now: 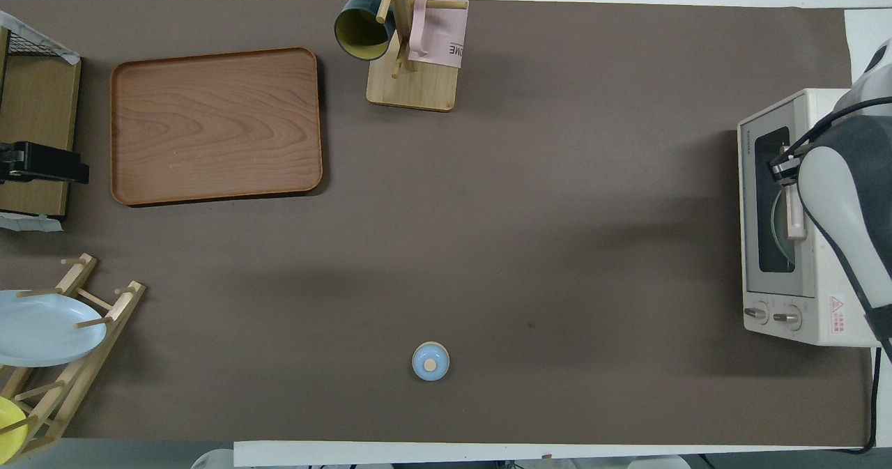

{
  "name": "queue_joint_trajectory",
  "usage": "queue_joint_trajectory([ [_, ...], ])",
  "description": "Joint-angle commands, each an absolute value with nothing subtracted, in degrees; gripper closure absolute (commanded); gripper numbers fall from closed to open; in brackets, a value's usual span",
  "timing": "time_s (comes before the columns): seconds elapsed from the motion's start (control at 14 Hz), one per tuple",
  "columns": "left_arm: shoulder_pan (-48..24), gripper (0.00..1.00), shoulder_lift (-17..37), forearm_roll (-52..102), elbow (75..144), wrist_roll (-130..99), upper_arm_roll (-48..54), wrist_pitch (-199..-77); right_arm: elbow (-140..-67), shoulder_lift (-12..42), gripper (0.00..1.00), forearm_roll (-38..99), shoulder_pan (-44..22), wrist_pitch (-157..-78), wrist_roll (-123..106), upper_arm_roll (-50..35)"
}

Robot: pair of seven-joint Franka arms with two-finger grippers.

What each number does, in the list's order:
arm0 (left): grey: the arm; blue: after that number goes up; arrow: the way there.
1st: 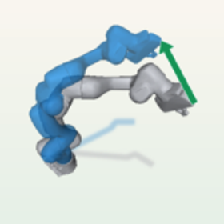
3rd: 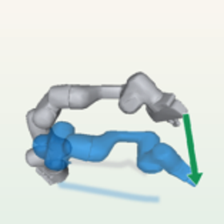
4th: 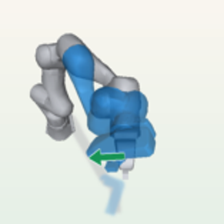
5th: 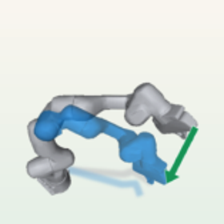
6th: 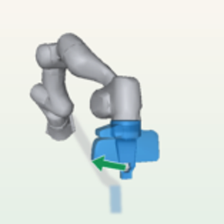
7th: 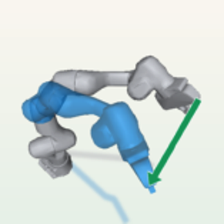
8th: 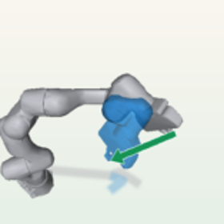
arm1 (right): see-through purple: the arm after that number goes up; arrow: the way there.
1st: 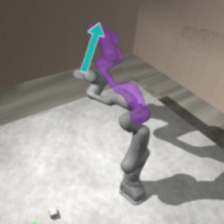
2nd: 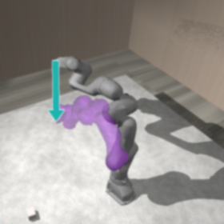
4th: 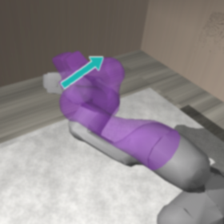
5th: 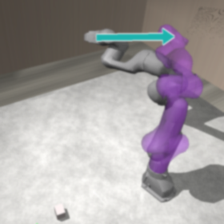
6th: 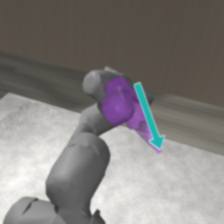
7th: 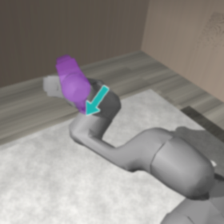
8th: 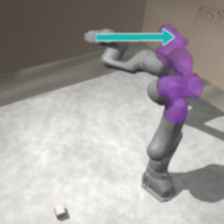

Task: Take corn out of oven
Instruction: 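Reach the right gripper into the open toaster oven toward the plate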

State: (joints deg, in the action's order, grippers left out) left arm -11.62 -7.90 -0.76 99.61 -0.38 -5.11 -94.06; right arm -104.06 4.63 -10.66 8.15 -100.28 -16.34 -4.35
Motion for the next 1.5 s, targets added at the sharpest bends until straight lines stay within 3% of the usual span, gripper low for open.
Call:
queue_joint_trajectory([
  [0.0,-11.5,0.00,-8.2,-0.8,99.4,-0.1,-5.3,-93.1,-105.8,3.3,1.00,-12.7,9.0,-101.2,-20.2,-4.7],
  [0.43,-11.5,0.00,-8.2,-0.8,99.3,-0.1,-5.3,-93.1,-107.8,3.3,1.00,-12.7,9.2,-102.0,-20.8,-4.7],
  [0.86,-11.5,0.00,-8.2,-0.8,99.3,-0.1,-5.3,-93.1,-110.8,6.4,1.00,-11.9,5.2,-109.8,-12.0,-4.9],
  [1.43,-11.5,0.00,-8.2,-0.8,99.4,-0.1,-5.3,-93.1,-110.9,16.4,1.00,-8.4,0.6,-120.0,-1.7,-5.3],
])
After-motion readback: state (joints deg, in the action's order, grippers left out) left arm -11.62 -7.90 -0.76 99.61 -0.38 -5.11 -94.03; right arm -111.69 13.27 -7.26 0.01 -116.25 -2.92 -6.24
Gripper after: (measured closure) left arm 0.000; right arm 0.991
